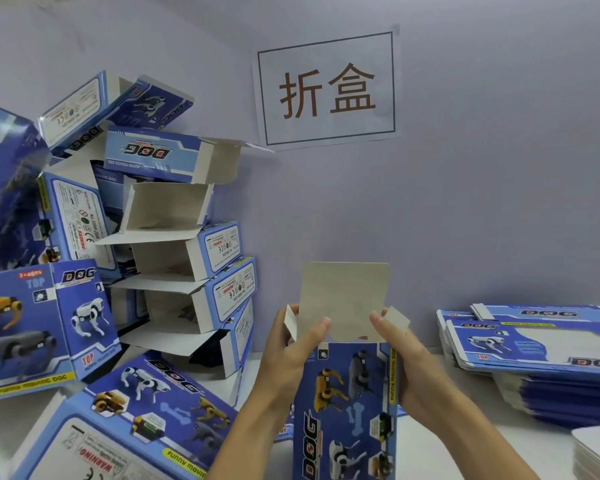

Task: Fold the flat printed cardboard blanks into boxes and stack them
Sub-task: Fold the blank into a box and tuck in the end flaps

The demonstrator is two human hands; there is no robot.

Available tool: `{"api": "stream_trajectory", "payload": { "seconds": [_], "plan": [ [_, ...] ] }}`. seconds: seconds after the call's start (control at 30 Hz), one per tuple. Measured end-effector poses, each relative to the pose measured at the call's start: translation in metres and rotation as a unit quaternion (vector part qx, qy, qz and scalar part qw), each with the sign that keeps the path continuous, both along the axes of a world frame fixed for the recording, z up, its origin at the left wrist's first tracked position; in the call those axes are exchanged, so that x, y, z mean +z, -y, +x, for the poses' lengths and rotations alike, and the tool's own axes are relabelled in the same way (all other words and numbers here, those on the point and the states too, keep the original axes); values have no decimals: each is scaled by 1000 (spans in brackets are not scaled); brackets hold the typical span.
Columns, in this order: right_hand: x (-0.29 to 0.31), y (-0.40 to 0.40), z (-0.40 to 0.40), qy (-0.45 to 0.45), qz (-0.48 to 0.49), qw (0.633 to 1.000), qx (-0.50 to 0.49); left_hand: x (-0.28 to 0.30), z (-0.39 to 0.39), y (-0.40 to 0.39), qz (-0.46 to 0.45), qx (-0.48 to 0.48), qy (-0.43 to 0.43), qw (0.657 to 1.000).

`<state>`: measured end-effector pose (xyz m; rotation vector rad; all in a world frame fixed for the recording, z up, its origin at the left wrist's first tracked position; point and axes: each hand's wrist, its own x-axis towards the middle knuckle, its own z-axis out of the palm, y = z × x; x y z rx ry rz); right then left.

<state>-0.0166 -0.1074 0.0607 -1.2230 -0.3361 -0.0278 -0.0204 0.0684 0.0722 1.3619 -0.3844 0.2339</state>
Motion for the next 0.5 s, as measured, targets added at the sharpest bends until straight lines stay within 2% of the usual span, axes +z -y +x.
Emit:
{"api": "stream_trajectory", "payload": {
  "seconds": [0.17,0.27,0.4,0.5],
  "plan": [
    [6,1,0,29,-72,996,-52,15,-5,-19,9,-25,-40,999],
    [11,3,-3,48,-123,990,-45,31,-7,-30,7,27,11,1000],
    [24,9,-13,77,-222,972,7,45,-7,-35,70,83,83,991],
    [38,19,-17,53,-195,978,47,54,-13,-37,87,121,108,983]
  ]
}}
